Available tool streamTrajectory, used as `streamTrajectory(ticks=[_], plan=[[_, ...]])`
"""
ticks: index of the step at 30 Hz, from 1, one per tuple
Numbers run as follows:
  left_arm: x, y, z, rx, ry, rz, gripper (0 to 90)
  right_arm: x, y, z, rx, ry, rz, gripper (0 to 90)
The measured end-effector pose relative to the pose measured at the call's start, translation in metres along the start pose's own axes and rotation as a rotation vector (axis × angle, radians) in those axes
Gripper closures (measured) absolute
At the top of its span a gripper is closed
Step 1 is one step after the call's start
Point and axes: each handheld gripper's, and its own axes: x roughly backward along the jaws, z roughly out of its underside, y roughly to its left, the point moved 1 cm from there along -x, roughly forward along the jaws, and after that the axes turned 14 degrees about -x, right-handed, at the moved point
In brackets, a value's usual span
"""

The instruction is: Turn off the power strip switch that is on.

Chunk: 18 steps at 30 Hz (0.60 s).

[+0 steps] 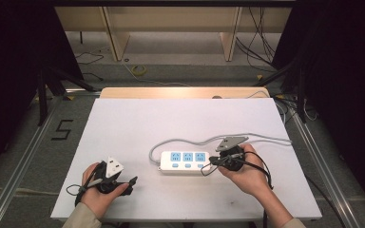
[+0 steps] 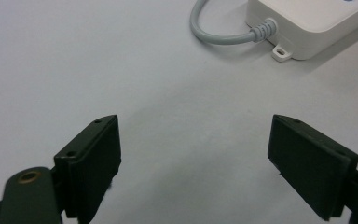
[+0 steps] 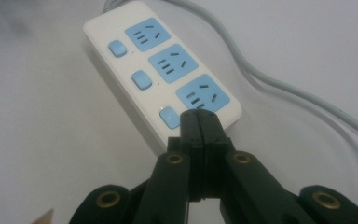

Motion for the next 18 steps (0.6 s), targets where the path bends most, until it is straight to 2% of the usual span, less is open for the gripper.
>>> streamTrajectory(ticks=[18], plan=[[0.0001, 0.0000, -0.0003, -0.001, -0.001, 0.002, 17.0, -0.0044, 0.0012, -0.0055, 0.000, 0.011, -0.006, 90.0]])
